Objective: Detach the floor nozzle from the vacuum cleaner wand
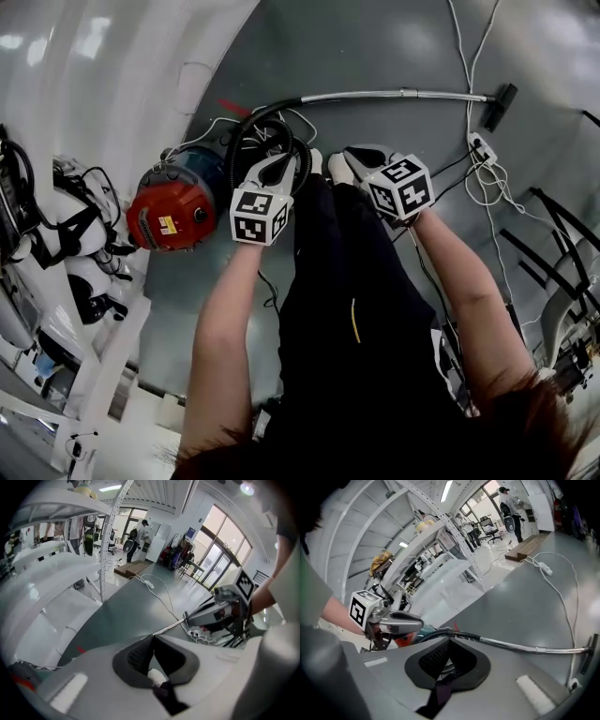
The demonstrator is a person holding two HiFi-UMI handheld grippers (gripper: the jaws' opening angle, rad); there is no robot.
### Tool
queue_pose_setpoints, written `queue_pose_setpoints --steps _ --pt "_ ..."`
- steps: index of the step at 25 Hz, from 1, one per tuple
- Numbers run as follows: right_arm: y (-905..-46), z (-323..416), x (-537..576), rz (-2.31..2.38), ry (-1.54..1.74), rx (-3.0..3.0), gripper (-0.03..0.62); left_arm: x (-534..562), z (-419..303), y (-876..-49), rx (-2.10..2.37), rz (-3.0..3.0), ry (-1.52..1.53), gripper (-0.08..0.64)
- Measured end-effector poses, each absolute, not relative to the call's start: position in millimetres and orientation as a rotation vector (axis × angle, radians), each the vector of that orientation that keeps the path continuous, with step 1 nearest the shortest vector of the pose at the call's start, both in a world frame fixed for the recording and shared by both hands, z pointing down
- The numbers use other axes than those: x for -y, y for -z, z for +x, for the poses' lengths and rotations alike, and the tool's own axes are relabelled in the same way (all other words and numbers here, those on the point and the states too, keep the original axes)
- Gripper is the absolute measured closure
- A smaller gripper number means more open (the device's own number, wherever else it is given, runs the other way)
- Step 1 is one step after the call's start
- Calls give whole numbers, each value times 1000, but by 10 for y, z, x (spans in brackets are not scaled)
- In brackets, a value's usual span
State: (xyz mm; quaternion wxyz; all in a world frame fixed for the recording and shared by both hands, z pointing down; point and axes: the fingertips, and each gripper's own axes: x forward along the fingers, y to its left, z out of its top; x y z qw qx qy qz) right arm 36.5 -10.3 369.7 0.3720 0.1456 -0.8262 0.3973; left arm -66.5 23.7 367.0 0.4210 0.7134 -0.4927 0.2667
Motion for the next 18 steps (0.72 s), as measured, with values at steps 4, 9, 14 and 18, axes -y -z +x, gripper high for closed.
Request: queue_pose_setpoints --steps 4,9,14,18 --pt "-3971 143 111 305 -1054 2174 594 -196 -743 -4015 1179 1797 -744 551" --pt "-4648 -35 277 335 -931 2170 594 -33 -943 -4648 1176 1799 -783 551" --pt "-5283 -169 259 329 -848 2149 594 3 -1146 -5269 1133 1863 -916 551" --pt "-5744 -190 198 349 -834 2113 594 -28 -1253 -5712 1121 1848 -946 551"
